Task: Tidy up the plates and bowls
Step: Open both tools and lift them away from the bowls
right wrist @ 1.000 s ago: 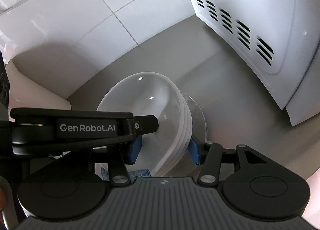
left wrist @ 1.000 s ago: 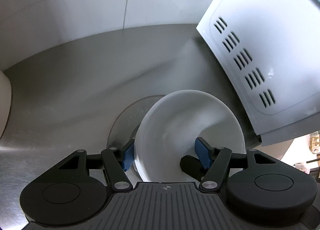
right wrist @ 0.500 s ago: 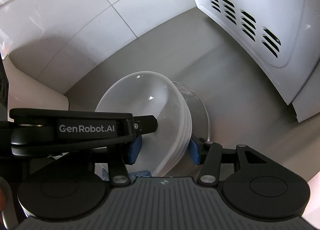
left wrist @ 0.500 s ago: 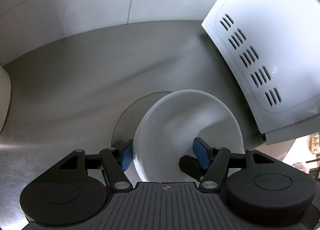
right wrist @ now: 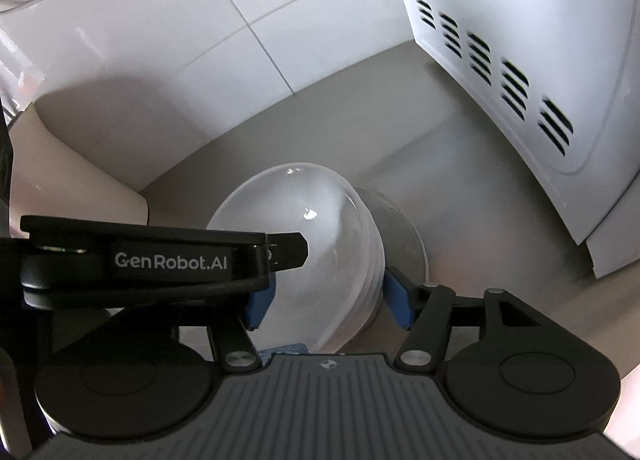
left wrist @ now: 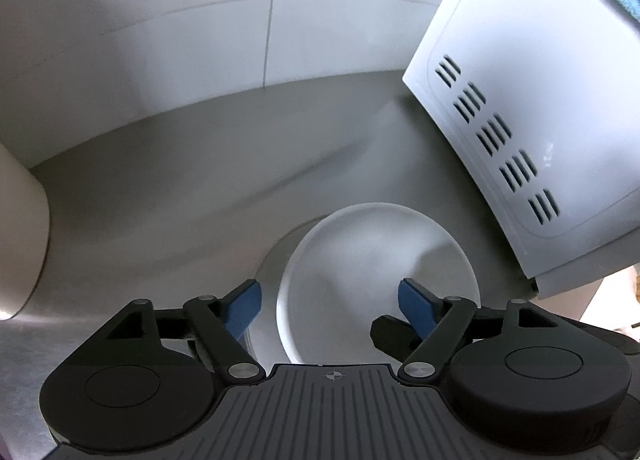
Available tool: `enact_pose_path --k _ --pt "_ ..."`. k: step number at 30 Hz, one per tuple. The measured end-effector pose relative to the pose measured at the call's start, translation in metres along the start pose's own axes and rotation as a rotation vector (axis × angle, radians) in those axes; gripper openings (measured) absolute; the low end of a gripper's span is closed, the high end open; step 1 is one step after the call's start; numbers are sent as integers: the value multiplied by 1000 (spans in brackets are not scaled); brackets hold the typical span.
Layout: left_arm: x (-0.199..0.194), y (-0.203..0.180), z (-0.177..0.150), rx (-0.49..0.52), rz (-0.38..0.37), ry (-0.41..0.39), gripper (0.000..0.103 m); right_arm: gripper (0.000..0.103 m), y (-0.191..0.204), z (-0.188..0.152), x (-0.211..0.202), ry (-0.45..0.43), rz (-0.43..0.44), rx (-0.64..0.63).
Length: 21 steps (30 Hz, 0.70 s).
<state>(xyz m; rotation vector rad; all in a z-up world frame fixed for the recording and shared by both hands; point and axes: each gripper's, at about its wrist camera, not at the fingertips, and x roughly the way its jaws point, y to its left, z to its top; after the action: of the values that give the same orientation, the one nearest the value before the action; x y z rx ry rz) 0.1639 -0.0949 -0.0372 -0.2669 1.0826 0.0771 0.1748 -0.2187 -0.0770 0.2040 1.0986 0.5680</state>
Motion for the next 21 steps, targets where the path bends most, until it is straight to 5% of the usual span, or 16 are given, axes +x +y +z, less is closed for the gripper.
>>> enact_pose_path --k 11,21 --pt "-31 6 -15 -19 92 -83 103 82 5 -17 -40 -98 16 -101" --pt "-64 9 -55 -29 176 -146 103 85 -11 -61 -93 -228 34 -181"
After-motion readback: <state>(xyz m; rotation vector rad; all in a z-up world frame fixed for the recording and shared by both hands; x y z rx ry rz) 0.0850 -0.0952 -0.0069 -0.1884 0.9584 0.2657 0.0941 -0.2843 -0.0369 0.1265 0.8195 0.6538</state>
